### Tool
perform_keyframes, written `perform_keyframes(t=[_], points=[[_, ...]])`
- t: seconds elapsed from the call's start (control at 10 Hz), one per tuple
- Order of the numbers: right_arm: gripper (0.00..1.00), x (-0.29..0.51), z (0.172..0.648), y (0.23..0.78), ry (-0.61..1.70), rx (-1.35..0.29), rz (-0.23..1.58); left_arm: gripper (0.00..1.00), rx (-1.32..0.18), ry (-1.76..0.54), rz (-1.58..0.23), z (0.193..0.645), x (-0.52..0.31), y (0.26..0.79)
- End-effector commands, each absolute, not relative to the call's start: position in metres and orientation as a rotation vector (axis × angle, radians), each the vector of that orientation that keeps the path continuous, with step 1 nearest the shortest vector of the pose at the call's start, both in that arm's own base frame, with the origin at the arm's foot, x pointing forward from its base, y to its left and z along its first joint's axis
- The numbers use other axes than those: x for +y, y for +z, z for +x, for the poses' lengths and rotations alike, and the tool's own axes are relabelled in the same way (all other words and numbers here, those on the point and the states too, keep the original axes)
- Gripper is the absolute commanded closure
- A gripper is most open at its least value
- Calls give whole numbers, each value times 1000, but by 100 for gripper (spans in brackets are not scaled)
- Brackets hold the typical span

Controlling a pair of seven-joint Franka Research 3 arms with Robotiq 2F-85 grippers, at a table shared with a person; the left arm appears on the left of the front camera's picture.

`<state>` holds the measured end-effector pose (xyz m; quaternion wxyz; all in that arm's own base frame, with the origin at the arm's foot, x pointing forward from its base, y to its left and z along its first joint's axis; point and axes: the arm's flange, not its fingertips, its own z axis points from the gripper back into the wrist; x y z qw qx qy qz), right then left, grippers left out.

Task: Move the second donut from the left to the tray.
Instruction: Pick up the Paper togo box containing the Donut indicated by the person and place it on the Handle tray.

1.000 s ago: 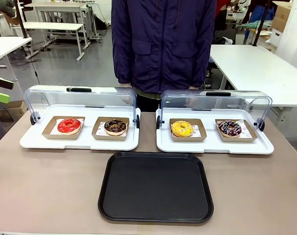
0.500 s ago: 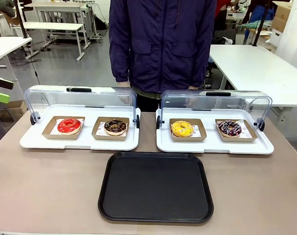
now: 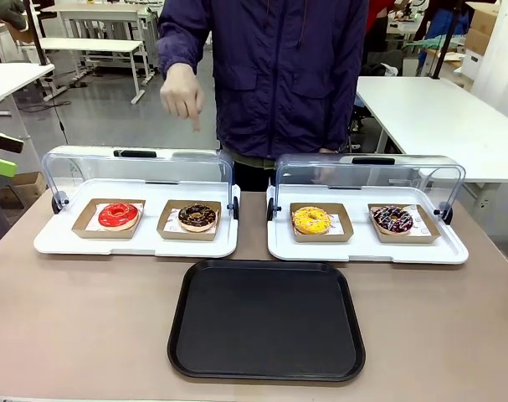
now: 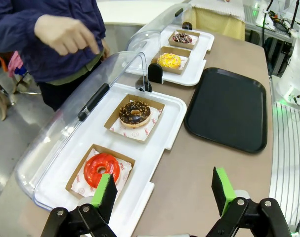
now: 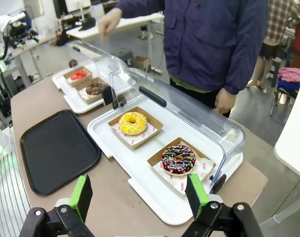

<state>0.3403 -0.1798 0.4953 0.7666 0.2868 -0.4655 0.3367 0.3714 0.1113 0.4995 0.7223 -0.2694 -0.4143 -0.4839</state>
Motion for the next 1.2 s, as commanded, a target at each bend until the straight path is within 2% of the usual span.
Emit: perform_keyframes(t=[0.0, 1.1], points=[[0, -180, 344, 495, 748, -1046, 624, 0, -948, -1083, -607, 375, 112, 501], [0, -180, 344, 495, 748, -1046, 624, 0, -948, -1083, -607, 375, 112, 501]])
